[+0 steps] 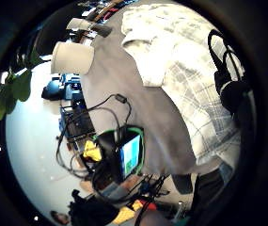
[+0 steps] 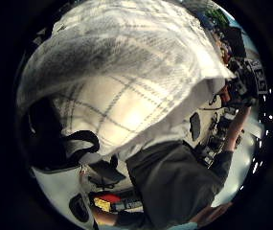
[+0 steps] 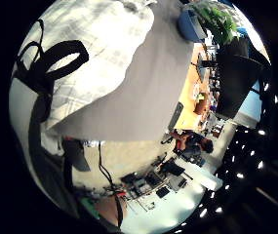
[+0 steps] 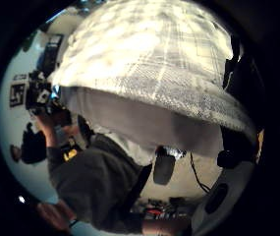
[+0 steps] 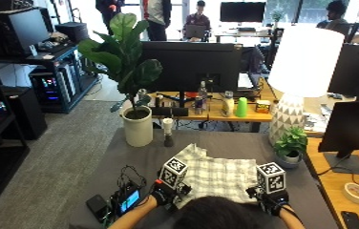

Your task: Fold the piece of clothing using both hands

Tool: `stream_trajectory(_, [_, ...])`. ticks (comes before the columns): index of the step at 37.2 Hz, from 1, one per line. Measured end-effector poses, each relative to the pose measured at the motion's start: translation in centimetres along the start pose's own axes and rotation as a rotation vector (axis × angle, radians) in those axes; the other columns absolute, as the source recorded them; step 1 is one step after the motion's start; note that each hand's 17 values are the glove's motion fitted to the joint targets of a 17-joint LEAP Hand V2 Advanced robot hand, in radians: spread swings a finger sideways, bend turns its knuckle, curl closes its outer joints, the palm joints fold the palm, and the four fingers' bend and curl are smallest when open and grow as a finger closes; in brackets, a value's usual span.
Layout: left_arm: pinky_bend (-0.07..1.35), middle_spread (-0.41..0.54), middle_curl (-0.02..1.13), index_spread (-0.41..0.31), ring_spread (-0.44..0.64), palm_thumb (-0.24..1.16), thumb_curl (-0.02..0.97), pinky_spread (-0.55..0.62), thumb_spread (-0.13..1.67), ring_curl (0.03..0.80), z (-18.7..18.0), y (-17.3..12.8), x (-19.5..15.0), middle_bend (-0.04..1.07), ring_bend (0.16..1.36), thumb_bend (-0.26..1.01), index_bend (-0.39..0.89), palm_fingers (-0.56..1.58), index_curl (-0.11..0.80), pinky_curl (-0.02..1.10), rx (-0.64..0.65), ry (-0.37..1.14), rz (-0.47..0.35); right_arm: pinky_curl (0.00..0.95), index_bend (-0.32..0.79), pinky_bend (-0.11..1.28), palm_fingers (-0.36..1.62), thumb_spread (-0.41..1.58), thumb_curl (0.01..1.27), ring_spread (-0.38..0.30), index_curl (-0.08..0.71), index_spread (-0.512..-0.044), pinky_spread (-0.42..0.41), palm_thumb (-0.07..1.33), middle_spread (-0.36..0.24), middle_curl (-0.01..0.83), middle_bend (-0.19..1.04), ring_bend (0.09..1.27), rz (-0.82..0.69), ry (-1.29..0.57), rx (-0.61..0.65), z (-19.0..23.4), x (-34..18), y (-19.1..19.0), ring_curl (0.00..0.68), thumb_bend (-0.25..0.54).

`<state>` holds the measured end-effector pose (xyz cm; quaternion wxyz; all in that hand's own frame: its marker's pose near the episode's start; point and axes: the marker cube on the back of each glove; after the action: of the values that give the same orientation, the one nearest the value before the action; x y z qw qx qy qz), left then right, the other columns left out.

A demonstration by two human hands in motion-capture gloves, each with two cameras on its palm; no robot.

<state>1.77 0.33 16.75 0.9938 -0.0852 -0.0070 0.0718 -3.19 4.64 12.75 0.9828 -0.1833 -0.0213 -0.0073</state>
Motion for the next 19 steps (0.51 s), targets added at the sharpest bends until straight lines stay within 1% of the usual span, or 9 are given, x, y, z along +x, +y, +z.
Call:
stream_trajectory(3, [0.28,-0.305,0.54,-0.290,-0.35,0.71,0.682,-0.34,1.27,0.459,-2.5,1.8,0.6,0.40,0.60,0.19,0.17,1.19,0.484,0.42,0.008,-0.032,0.009,0.451,0.14,0.50,1.25,1.20,0.41,-0.230,0.339,-0.246,-0.258,1.06,-0.182,0.519,0.40,0.67,0.020,0.033,-0.001,-2.4,0.8,1.1,0.495,0.241])
stream_trajectory(6, [0.28,-0.307,0.54,-0.288,-0.35,0.71,0.692,-0.34,1.27,0.463,-5.5,1.2,0.2,0.40,0.61,0.18,0.17,1.19,0.486,0.42,0.062,-0.073,-0.049,0.453,0.14,0.51,1.25,1.21,0.40,-0.232,0.344,-0.247,-0.264,1.06,-0.182,0.521,0.41,0.67,0.081,0.073,0.049,-5.6,2.0,0.2,0.495,0.232])
stream_trajectory(8, [0.28,-0.309,0.55,-0.287,-0.35,0.71,0.699,-0.34,1.27,0.466,-7.5,-0.7,-0.6,0.40,0.61,0.18,0.17,1.19,0.485,0.42,0.108,-0.103,-0.115,0.454,0.14,0.51,1.25,1.21,0.40,-0.231,0.347,-0.247,-0.267,1.07,-0.183,0.522,0.41,0.68,0.142,0.102,0.090,-7.6,3.0,-1.5,0.494,0.227])
stream_trajectory(12, [0.28,-0.311,0.56,-0.286,-0.35,0.71,0.712,-0.34,1.27,0.469,-10.7,-6.6,-2.5,0.40,0.61,0.17,0.16,1.19,0.484,0.43,0.159,-0.134,-0.248,0.454,0.14,0.52,1.25,1.21,0.39,-0.233,0.352,-0.248,-0.270,1.07,-0.185,0.526,0.41,0.68,0.264,0.132,0.161,-10.8,4.8,-6.8,0.494,0.217])
stream_trajectory(14, [0.29,-0.311,0.56,-0.284,-0.35,0.72,0.720,-0.34,1.26,0.471,-12.0,-9.5,-3.4,0.40,0.61,0.16,0.16,1.19,0.484,0.43,0.150,-0.123,-0.322,0.454,0.14,0.52,1.24,1.21,0.39,-0.233,0.355,-0.248,-0.271,1.08,-0.185,0.528,0.42,0.69,0.321,0.123,0.211,-11.8,5.4,-10.2,0.494,0.212])
stream_trajectory(16, [0.29,-0.311,0.56,-0.283,-0.35,0.73,0.728,-0.34,1.24,0.472,-13.1,-11.6,-4.2,0.39,0.61,0.16,0.16,1.18,0.482,0.43,0.116,-0.093,-0.404,0.453,0.15,0.52,1.24,1.22,0.39,-0.233,0.358,-0.248,-0.270,1.08,-0.183,0.529,0.42,0.69,0.380,0.105,0.288,-12.8,5.3,-12.9,0.494,0.207])
stream_trajectory(18, [0.29,-0.311,0.56,-0.279,-0.35,0.74,0.735,-0.34,1.24,0.473,-12.9,-13.1,-5.0,0.39,0.61,0.16,0.14,1.16,0.474,0.43,0.063,-0.054,-0.473,0.450,0.15,0.50,1.23,1.22,0.38,-0.228,0.363,-0.249,-0.265,1.08,-0.181,0.530,0.42,0.69,0.419,0.077,0.378,-13.5,4.6,-14.3,0.491,0.202])
stream_trajectory(19, [0.30,-0.306,0.56,-0.263,-0.34,0.70,0.720,-0.33,1.25,0.465,-12.3,-13.6,-5.6,0.38,0.59,0.14,0.10,1.09,0.460,0.43,0.047,-0.038,-0.502,0.447,0.16,0.50,1.22,1.22,0.38,-0.226,0.367,-0.249,-0.263,1.09,-0.180,0.530,0.42,0.68,0.422,0.048,0.425,-13.6,4.2,-15.0,0.489,0.200])
